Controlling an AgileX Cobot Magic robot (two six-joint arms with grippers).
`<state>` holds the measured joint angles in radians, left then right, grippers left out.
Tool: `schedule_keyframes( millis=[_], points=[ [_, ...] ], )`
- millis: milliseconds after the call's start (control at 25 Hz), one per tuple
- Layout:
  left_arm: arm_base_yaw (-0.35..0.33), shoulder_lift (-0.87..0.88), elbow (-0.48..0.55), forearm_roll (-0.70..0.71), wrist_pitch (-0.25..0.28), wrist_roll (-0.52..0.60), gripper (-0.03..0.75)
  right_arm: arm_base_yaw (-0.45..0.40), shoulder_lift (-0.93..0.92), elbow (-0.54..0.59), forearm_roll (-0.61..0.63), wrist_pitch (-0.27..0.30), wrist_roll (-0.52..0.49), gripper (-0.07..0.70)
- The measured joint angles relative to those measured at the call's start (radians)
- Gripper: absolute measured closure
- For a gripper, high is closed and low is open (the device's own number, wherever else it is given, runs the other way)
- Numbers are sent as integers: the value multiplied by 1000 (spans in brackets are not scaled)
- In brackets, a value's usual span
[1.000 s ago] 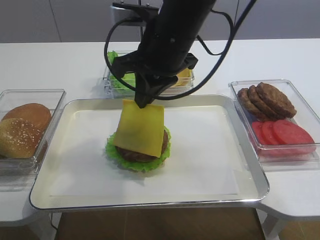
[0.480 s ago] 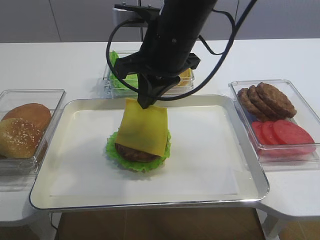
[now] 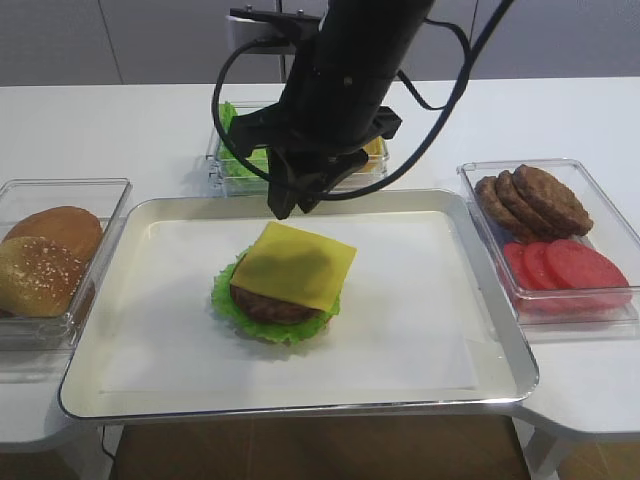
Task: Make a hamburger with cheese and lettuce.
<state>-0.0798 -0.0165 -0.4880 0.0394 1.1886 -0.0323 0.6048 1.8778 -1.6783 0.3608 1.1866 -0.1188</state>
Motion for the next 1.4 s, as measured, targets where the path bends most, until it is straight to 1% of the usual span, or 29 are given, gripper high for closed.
schedule_keyframes(
  millis=[120, 200, 320, 480, 600, 680, 760, 1040, 1280, 1400],
  points=[
    [0, 0, 0, 0, 0, 0, 373, 0, 0, 0, -23, -4, 4, 330],
    [0, 0, 0, 0, 0, 0, 373, 0, 0, 0, -63, -8, 17, 276],
    [0, 0, 0, 0, 0, 0, 373, 0, 0, -4, -143, -1, 63, 242],
    [0, 0, 0, 0, 0, 0, 373, 0, 0, -58, -258, 43, 138, 233],
    [0, 0, 0, 0, 0, 0, 373, 0, 0, -108, -352, 46, 197, 232],
    [0, 0, 0, 0, 0, 0, 373, 0, -2, -110, -413, 47, 230, 232],
    [0, 0, 0, 0, 0, 0, 373, -2, -15, -107, -452, 52, 239, 232],
    [0, 0, 0, 0, 0, 0, 373, -2, -105, -61, -498, 54, 248, 232],
    [0, 0, 0, 0, 0, 0, 373, -2, -222, 19, -552, 57, 283, 232],
    [0, 0, 0, 0, 0, 0, 373, -2, -290, 51, -560, 59, 295, 232]
  ],
)
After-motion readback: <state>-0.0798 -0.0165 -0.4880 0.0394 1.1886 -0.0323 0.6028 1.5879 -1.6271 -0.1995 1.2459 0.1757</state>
